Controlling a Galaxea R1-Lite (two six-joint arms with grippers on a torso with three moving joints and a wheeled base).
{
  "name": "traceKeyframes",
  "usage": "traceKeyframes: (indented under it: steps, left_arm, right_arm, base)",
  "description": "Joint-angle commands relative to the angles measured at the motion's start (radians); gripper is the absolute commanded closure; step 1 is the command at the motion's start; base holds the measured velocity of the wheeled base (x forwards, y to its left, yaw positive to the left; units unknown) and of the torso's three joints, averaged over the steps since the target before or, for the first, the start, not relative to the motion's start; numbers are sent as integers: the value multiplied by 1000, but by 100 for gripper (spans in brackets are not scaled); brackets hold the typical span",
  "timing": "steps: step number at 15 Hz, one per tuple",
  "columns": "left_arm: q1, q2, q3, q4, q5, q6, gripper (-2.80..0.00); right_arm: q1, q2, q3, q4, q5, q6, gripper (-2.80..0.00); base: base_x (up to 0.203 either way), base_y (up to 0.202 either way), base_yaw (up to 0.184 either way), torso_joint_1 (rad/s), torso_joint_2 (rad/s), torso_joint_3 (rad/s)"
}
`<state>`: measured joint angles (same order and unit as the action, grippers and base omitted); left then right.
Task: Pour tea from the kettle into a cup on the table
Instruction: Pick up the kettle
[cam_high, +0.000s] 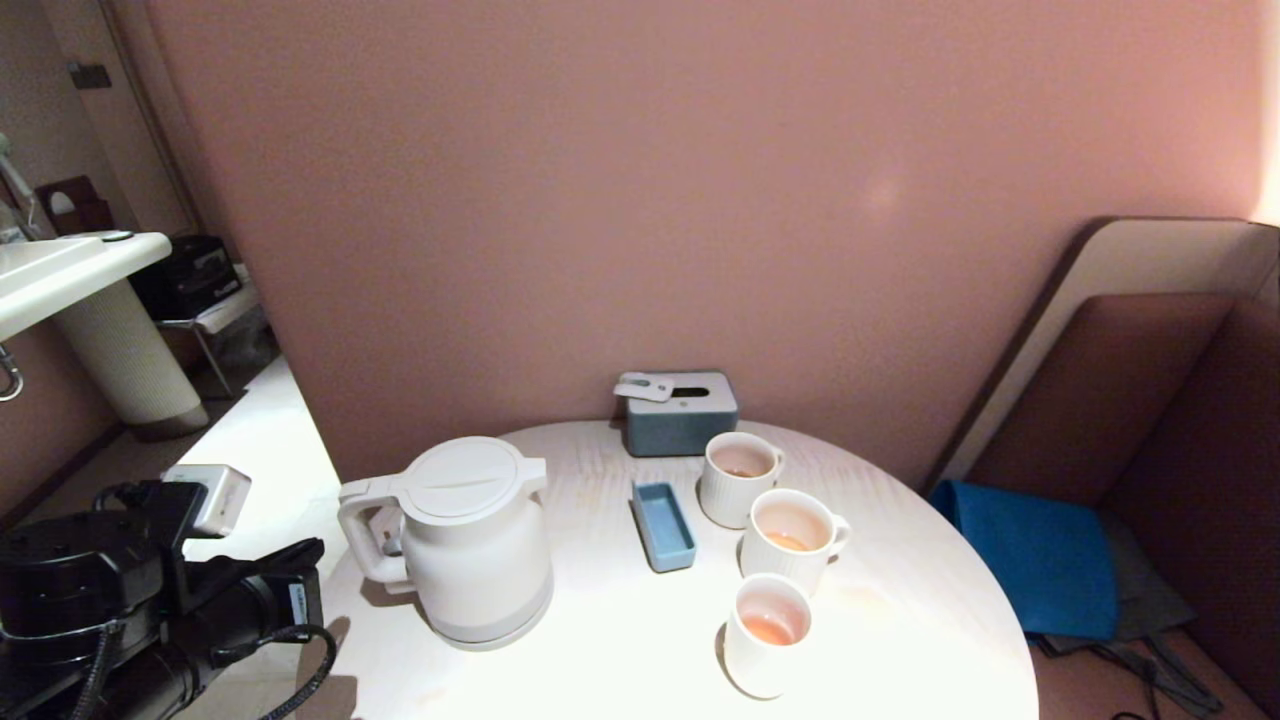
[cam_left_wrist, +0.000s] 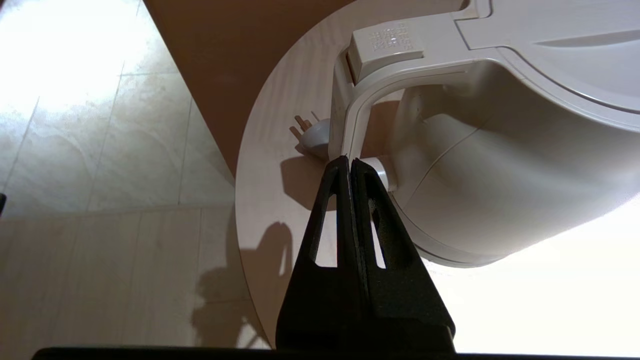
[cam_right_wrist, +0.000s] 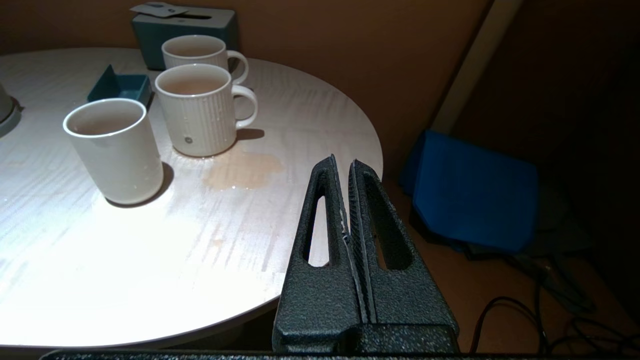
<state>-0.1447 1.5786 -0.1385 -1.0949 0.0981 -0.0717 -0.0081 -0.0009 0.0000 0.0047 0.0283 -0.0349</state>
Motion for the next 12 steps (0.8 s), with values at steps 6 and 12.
traceKeyframes:
  steps: [6,12]
  left_arm:
    - [-4,141,-83,-44,5,-24,0]
    - [-4,199,-119,-57,5,-21,-280]
  right_arm:
    - [0,1,0,0,1,0,0]
    - [-1,1,0,0,1,0,0]
  base:
    - [0,0,0,0,0,0]
    - [0,0,0,0,0,0]
